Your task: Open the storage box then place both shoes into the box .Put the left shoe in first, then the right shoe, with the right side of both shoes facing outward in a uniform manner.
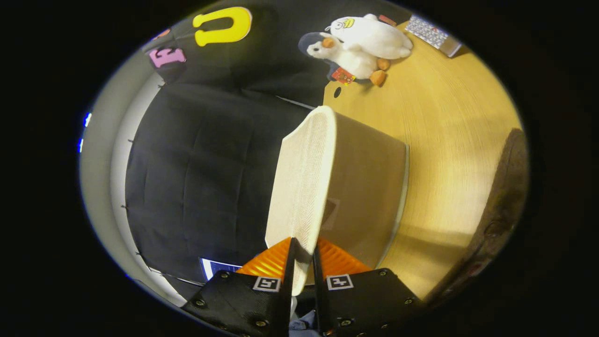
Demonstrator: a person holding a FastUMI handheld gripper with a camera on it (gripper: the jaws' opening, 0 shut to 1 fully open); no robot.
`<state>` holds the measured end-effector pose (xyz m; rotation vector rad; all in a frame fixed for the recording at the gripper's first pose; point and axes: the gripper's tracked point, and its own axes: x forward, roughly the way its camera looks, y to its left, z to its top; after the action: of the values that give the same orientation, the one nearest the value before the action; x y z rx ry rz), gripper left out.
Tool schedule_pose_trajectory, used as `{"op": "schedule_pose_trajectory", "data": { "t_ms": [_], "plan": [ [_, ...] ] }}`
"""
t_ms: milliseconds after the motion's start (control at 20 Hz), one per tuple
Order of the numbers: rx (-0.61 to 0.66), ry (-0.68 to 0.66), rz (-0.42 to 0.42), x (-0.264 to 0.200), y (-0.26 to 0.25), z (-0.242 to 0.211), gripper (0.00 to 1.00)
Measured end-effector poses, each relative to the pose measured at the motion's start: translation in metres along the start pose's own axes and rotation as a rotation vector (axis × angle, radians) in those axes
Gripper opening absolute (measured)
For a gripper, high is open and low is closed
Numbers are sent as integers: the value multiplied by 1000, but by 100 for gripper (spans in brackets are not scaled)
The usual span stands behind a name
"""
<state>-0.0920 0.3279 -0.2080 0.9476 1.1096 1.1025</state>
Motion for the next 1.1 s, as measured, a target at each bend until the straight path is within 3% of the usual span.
{"op": "schedule_pose_trajectory", "data": {
  "t_ms": [50, 100, 400, 800, 1100],
  "plan": [
    [20, -11, 3, -18, 2, 7, 17],
    [11, -10, -8, -9, 1, 6, 5],
    [-48, -14, 14, -5, 21, 7, 5],
    [-133, -149, -111, 8, 52, 1, 5],
    [-202, -212, -183, 25, 128, 10, 5]
  ]
}}
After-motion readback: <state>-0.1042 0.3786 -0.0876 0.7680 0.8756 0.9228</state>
